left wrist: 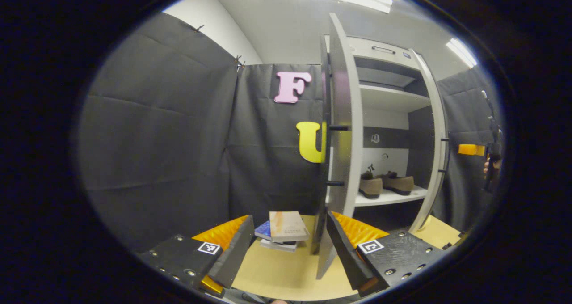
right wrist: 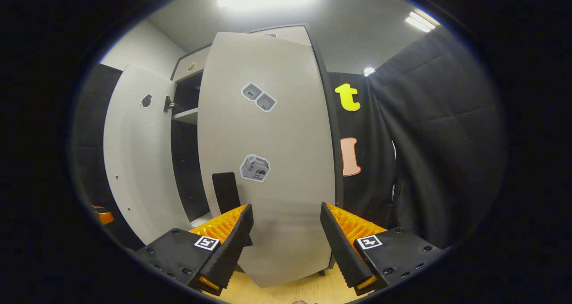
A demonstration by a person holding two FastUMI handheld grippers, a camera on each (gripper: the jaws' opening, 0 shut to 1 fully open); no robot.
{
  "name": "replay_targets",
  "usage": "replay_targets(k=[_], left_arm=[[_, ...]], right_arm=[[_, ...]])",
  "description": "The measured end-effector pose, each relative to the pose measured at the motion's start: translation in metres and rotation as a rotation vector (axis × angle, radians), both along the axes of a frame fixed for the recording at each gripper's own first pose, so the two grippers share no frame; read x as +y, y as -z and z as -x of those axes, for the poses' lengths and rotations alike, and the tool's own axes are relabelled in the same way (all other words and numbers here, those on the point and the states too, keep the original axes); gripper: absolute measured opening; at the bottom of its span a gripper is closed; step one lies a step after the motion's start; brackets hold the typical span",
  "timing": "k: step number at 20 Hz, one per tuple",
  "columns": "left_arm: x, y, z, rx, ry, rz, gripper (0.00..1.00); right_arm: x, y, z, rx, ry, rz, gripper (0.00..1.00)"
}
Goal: Grab one shoe with the right hand and put it into the shoe cabinet, grab the other shoe with the left hand and put it into the shoe cabinet; then close the right door with the right hand and the left door with the left hand.
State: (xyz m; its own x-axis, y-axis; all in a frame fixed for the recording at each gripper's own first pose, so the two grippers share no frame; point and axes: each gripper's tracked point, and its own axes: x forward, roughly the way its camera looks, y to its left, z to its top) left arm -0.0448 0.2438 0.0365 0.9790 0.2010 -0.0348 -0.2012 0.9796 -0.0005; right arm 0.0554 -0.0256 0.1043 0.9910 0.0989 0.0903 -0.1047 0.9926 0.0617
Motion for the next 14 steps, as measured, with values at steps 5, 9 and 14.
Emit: replay_targets(k=[5, 9, 14], left_arm=[[0.041, -0.033, -0.027, -0.053, 0.000, -0.075, 1.00], [0.047, -0.057, -0.064, -0.081, 0.092, -0.090, 1.00], [0.042, -0.049, -0.100, -0.078, 0.242, -0.023, 1.00]], right_arm=[[-0.007, 0.007, 0.010, 0.018, 0.025, -0.031, 0.96], [-0.008, 0.008, 0.010, 0.029, 0.033, -0.003, 0.96], [-0.012, 0.008, 0.017, 0.024, 0.045, 0.016, 0.92]])
